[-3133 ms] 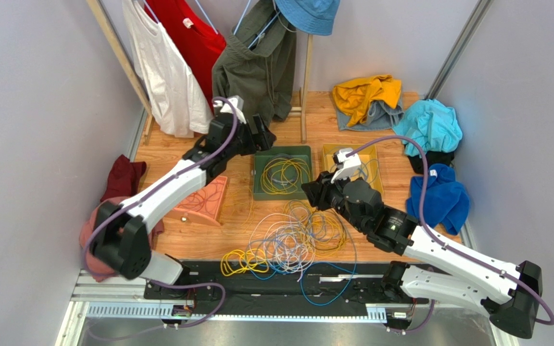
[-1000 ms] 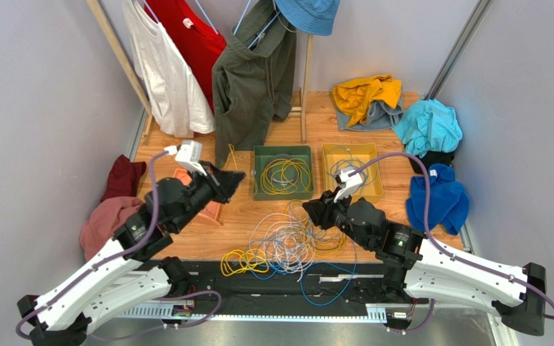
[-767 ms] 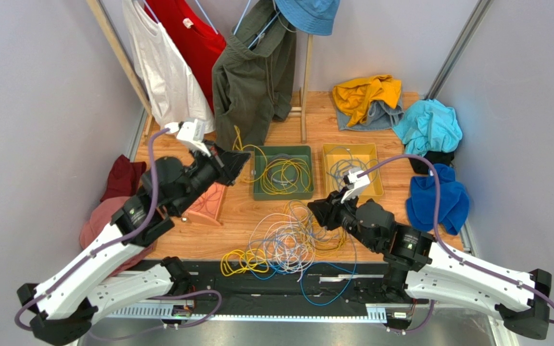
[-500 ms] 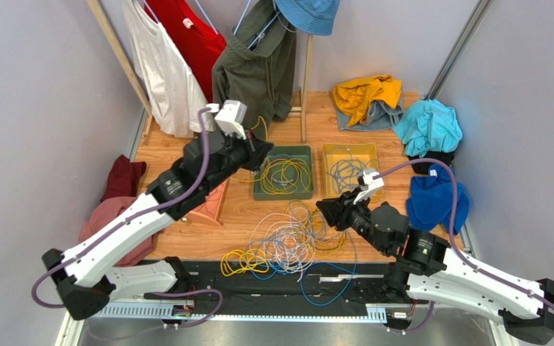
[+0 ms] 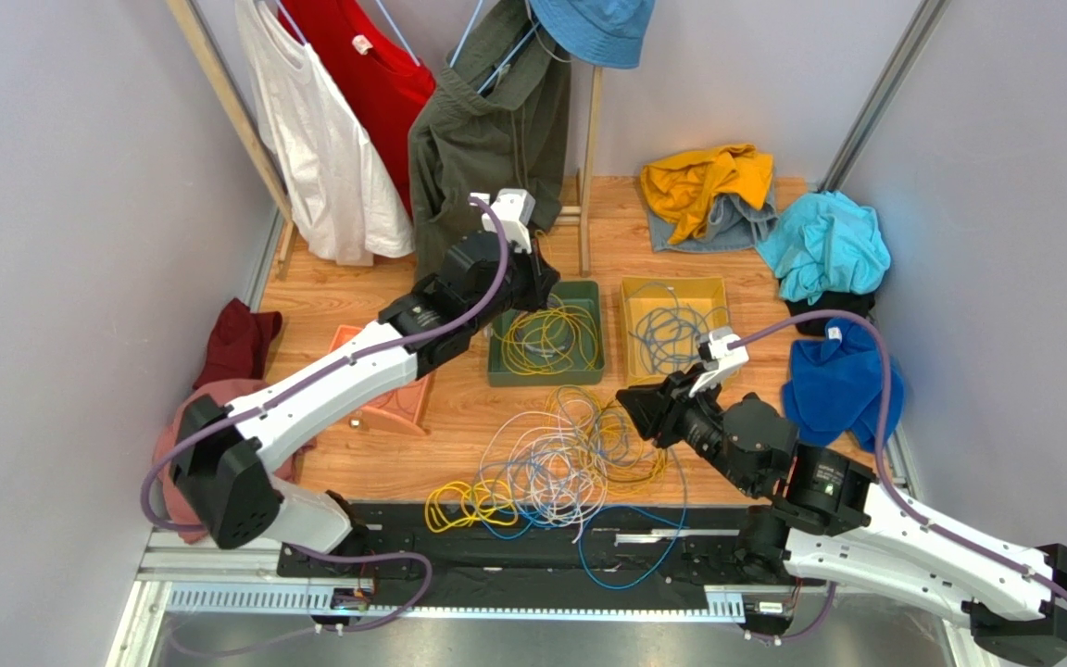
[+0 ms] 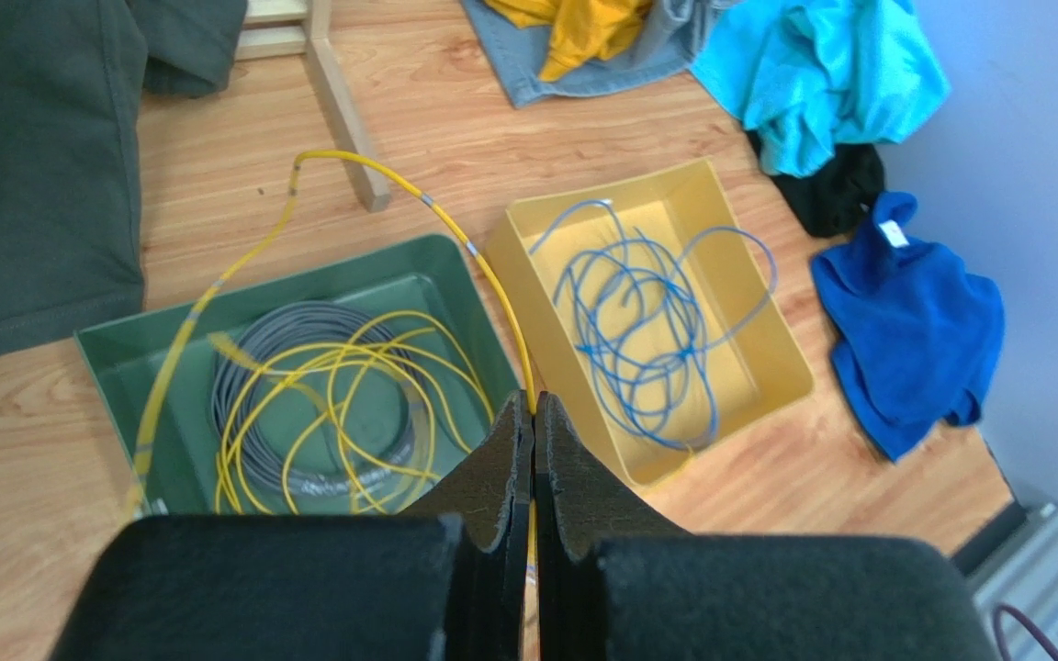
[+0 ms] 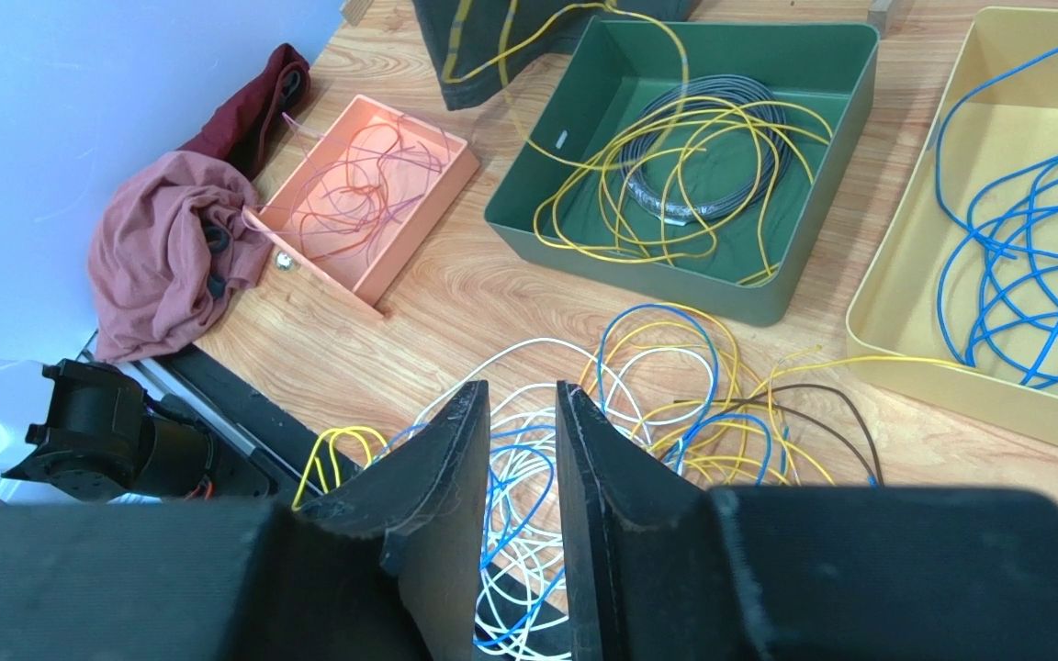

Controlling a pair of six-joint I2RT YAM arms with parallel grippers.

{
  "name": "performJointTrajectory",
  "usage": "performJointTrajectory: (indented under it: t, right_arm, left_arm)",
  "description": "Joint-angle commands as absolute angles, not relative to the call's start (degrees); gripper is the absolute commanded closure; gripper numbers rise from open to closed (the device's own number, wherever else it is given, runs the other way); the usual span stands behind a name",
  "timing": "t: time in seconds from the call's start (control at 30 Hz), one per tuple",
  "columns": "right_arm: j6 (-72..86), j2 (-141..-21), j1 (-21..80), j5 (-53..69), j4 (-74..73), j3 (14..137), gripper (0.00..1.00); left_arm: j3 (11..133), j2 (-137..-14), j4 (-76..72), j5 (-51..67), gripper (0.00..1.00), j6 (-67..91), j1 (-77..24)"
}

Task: Untangle the cables

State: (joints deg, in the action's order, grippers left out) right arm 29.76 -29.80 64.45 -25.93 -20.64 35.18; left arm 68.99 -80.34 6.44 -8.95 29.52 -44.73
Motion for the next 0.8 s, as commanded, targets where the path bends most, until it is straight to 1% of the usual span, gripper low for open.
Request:
performJointTrajectory:
  t: [0.0,0.13,0.23,0.37,0.63,0.67,0.73,0.77]
  right_arm:
    - [29.7,-29.1,64.8,-25.9,-18.6,34.1,0.72]
    - [29.2,-29.8,64.8,-26.7,-18.2,33.3,0.72]
    - [28.9,-30.2,64.8,-27.1,-17.8,33.0,0.72]
    - [28.8,-30.5,64.8,-27.1,-17.5,32.5,0.72]
    - [29.5,-30.3,64.8,-26.7,-17.2,32.1,0.73]
    - [29.6,-30.1,64.8,-26.8,-17.5,32.1,0.73]
    - [29.7,-29.7,64.8,-27.1,-17.7,31.9,0.73]
    - [29.7,-29.6,64.8,-27.0,-17.8,31.9,0.72]
  left_arm:
    - [68.6,-85.3,-1.6,-7.6,1.00,30.2,-42.6]
    - [68.6,-91.2,-2.7,-5.5,1.00,31.5,-42.2]
    - [66.2,-92.9,-5.3,-4.1,1.00,33.4,-42.2]
    - [63.1,-92.6,-8.1,-2.0,1.00,35.3,-42.3]
    - [62.2,-95.1,-6.3,-0.8,1.00,35.9,-42.4]
    - [61.4,-95.1,-6.4,-0.6,0.93,35.9,-42.4]
    - [60.6,-94.4,-6.0,-1.8,0.63,36.3,-42.4]
    - [60.4,-94.0,-5.6,-2.5,0.20,36.1,-42.4]
